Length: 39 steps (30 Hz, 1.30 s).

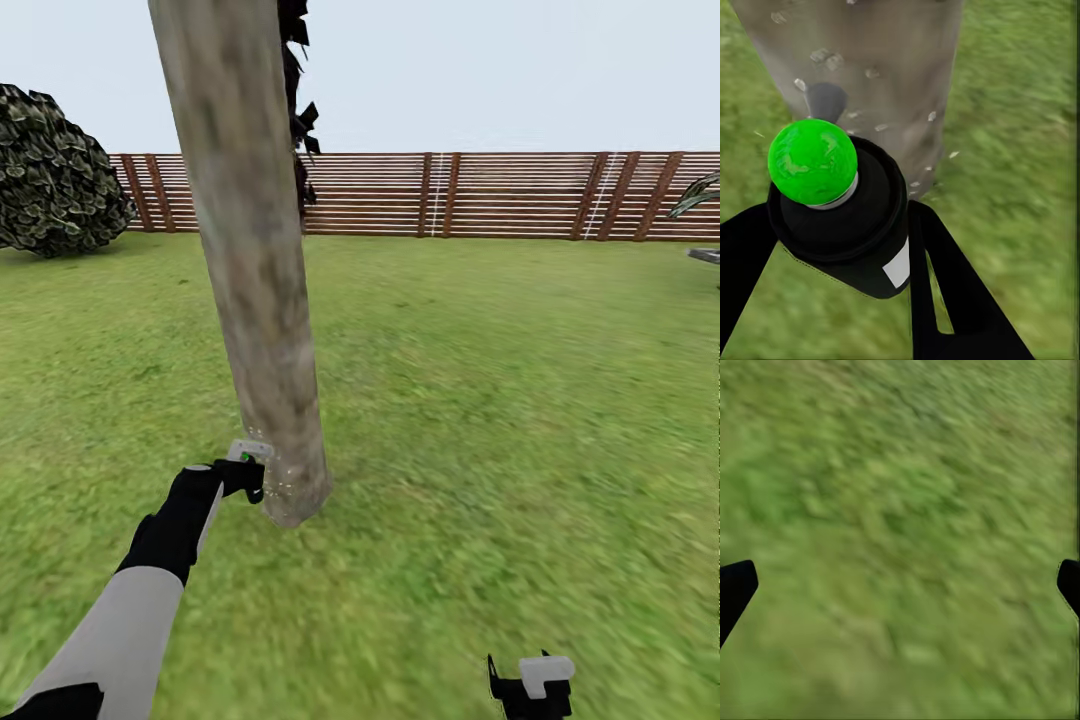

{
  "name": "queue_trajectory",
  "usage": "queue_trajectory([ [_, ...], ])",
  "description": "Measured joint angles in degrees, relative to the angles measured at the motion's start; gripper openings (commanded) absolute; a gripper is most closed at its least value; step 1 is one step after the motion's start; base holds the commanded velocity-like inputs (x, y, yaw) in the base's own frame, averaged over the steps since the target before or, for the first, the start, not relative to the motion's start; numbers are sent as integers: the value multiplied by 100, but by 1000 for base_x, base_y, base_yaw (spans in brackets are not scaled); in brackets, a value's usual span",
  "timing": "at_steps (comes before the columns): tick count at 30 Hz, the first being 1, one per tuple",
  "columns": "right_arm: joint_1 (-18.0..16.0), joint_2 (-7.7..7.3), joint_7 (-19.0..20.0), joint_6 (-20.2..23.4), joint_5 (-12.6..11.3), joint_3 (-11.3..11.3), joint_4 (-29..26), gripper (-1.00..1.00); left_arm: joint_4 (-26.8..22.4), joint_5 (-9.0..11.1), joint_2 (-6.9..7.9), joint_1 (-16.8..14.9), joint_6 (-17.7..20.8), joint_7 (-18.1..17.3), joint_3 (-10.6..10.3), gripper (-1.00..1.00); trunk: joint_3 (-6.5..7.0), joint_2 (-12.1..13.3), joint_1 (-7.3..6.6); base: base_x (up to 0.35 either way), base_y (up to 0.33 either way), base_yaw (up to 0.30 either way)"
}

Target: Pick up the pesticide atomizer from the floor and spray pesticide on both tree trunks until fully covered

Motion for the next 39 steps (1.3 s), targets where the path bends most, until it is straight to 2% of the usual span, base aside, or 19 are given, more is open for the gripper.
queue_trajectory([
  [11,0,4,0,0,-3,0,0,100,17,-15,11,6,15,24,25,-100,0,0,0,212,-206,14],
  [22,-1,4,0,0,-3,9,2,100,-9,-14,11,9,16,41,31,-100,0,0,0,-18,-270,264],
  [26,0,4,2,0,-3,9,3,100,-24,-17,4,9,15,193,22,-100,0,0,0,82,-274,263],
  [39,-1,6,3,0,-3,9,1,100,19,-5,2,10,14,246,25,-100,0,0,0,109,-274,72],
])
